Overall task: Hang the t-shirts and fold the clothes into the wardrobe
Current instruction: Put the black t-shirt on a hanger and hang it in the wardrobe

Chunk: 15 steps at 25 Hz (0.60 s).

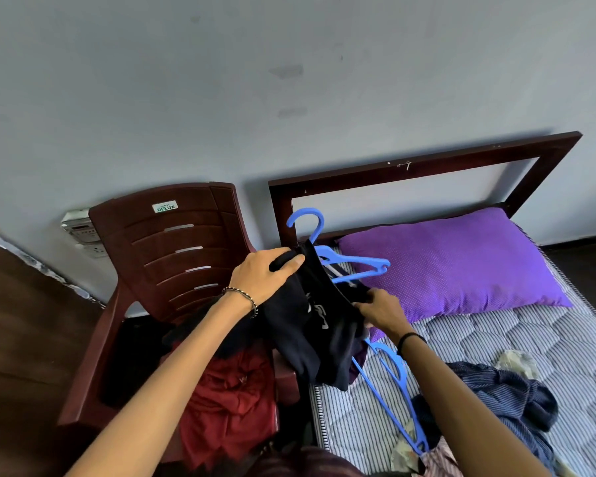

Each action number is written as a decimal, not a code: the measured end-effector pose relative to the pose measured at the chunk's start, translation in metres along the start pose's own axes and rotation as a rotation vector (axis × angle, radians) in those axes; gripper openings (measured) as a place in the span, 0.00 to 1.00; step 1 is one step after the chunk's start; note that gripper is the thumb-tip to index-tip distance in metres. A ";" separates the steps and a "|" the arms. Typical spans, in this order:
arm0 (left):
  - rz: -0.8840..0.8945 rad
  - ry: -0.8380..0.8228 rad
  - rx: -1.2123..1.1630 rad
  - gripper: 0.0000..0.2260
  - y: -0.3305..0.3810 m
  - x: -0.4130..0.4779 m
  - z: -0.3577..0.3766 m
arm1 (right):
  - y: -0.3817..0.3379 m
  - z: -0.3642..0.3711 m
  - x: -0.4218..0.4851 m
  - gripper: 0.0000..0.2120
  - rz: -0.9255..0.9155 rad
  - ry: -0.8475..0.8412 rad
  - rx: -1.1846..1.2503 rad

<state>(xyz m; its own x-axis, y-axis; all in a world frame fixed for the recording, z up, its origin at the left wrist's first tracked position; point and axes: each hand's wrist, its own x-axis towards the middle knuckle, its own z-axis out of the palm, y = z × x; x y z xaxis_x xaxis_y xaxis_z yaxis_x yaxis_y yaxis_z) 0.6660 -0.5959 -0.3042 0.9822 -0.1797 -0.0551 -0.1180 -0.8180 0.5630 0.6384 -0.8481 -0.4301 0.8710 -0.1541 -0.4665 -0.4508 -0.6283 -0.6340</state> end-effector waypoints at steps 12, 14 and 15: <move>0.014 0.034 0.121 0.20 -0.006 -0.002 0.011 | -0.046 -0.027 -0.024 0.44 -0.341 0.431 -0.283; -0.024 0.087 0.036 0.21 -0.001 0.001 0.013 | -0.058 -0.022 -0.030 0.44 -0.516 0.472 -0.321; -0.050 0.123 -0.020 0.22 0.000 0.002 0.012 | -0.061 -0.021 -0.033 0.44 -0.607 0.479 -0.343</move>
<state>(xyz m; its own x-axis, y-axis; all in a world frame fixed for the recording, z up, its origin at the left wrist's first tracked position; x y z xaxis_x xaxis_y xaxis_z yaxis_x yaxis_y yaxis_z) 0.6666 -0.6034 -0.3143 0.9974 -0.0698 0.0173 -0.0669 -0.8132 0.5781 0.6418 -0.8201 -0.3633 0.9666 0.0269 0.2550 0.1387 -0.8913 -0.4318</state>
